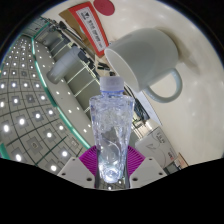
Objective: Pour water
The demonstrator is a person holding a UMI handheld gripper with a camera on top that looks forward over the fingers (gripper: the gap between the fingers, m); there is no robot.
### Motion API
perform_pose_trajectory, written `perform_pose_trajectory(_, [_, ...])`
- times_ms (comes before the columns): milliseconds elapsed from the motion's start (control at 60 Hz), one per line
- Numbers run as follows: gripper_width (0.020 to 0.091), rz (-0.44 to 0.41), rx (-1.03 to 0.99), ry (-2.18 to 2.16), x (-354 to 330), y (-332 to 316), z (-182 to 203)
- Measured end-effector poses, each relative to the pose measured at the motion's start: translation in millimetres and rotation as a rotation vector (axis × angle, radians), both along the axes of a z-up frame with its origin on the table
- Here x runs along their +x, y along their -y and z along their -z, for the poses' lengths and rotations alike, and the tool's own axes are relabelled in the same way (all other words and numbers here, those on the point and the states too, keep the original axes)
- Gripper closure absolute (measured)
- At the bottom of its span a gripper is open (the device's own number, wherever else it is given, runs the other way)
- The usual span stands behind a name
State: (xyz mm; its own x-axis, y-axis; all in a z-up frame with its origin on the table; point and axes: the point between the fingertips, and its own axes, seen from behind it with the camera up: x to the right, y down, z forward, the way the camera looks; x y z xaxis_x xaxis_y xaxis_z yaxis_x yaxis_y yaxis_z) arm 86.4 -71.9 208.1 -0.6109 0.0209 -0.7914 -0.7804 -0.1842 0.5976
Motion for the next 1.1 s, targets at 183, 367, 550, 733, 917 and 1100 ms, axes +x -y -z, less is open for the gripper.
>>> perform_pose_trajectory(183, [0.0764, -0.061, -0.021, 0.018, -5.1, 3.5, -1.0])
perform_pose_trajectory(367, [0.0762, -0.151, -0.015, 0.291, -15.4, 13.6, -20.6])
perform_pose_trajectory(550, [0.0762, -0.146, 0.014, 0.863, 27.4, 9.1, -55.3])
perform_pose_trajectory(733, [0.0760, -0.026, -0.054, 1.450, 123.6, 8.4, -83.3])
perform_pose_trajectory(917, [0.0763, 0.039, -0.189, 1.918, 215.3, 16.5, -64.9])
perform_pose_trajectory(1100, [0.0763, -0.005, -0.357, 2.138, 283.3, 30.7, 8.3])
